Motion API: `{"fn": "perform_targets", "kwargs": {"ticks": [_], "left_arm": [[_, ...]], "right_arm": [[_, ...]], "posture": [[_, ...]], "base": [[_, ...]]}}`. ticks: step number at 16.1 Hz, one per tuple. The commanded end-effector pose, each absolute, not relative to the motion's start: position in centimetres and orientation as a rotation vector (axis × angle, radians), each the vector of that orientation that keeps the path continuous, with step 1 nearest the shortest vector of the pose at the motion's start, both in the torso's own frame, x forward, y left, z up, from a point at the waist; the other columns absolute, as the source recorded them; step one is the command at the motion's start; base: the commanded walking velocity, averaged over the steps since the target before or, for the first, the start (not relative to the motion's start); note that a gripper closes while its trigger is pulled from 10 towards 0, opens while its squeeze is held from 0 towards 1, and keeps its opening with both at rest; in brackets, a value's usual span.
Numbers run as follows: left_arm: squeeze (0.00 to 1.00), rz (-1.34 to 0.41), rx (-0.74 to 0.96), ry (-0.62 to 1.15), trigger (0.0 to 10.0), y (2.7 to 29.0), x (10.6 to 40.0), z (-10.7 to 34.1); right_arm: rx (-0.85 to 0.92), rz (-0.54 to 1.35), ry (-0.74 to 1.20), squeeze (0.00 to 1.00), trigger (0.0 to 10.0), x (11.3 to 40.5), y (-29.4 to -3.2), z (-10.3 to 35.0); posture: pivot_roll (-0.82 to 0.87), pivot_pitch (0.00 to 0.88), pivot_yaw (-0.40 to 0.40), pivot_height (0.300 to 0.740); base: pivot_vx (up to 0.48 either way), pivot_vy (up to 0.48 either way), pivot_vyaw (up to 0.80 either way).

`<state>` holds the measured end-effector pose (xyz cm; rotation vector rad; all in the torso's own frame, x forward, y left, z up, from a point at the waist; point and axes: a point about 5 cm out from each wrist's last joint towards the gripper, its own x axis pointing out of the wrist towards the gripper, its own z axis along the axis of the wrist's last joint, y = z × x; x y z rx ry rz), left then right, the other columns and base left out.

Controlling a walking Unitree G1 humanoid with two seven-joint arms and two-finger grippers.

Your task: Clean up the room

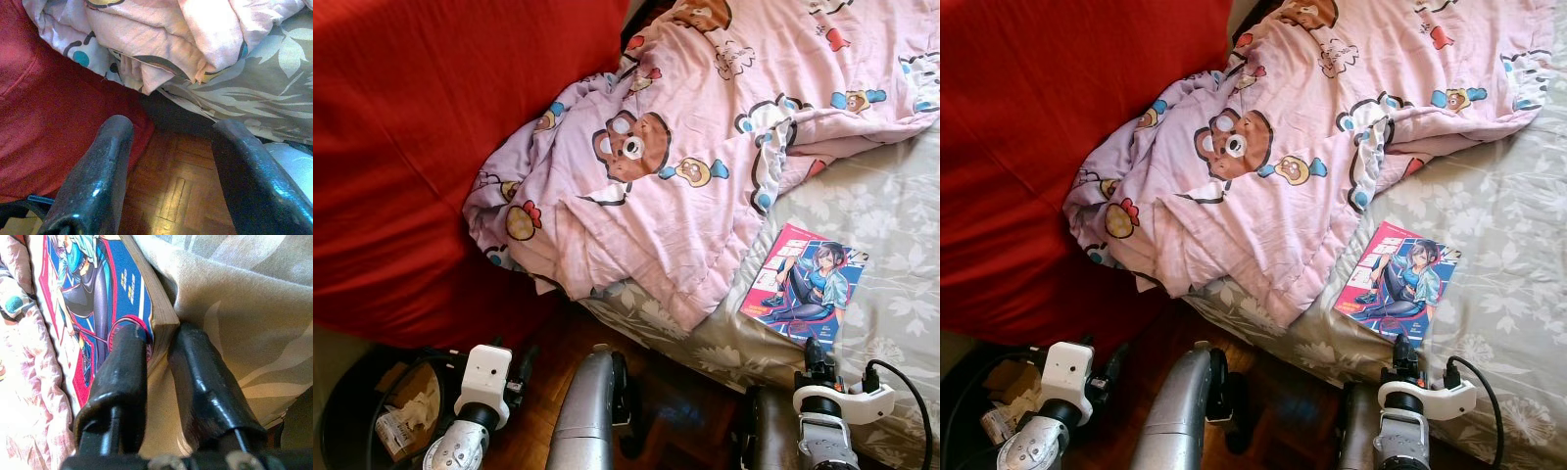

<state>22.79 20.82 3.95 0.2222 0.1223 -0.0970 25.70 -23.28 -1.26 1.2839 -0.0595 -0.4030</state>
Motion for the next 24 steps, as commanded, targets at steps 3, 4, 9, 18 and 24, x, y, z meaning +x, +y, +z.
{"fn": "perform_targets", "kwargs": {"ticks": [3, 4, 9, 18, 24], "left_arm": [[0.00, -0.094, 0.239, 0.169, 10.0, 20.9, 22.3, 3.1], [0.00, -0.093, 0.238, 0.169, 10.0, 20.9, 22.3, 3.1], [0.00, -0.086, 0.230, 0.168, 10.0, 20.6, 22.7, 2.9], [0.00, -0.075, 0.226, 0.165, 10.0, 20.2, 23.5, 2.5], [0.00, -0.070, 0.220, 0.158, 10.0, 19.8, 24.0, 2.2]], "right_arm": [[1.289, -0.434, -0.033, 0.00, 0.0, 24.8, -23.1, -2.1], [1.287, -0.436, -0.033, 0.00, 0.0, 24.8, -23.1, -2.1], [1.270, -0.476, 0.041, 0.00, 0.0, 22.0, -21.6, -4.2], [1.195, -0.533, 0.075, 0.00, 0.0, 19.2, -20.5, -4.8], [0.791, -0.358, -0.036, 0.00, 0.0, 23.2, -21.7, 1.1]], "posture": [[0.17, 0.340, 0.157, 0.614], [0.17, 0.336, 0.152, 0.614], [0.14, 0.324, 0.137, 0.614], [0.10, 0.293, 0.113, 0.614], [0.09, 0.274, 0.104, 0.614]], "base": [[0.000, 0.000, 0.00], [0.000, 0.000, 0.00], [0.000, 0.000, 0.00], [0.000, 0.000, 0.00], [0.000, 0.000, 0.00]]}}
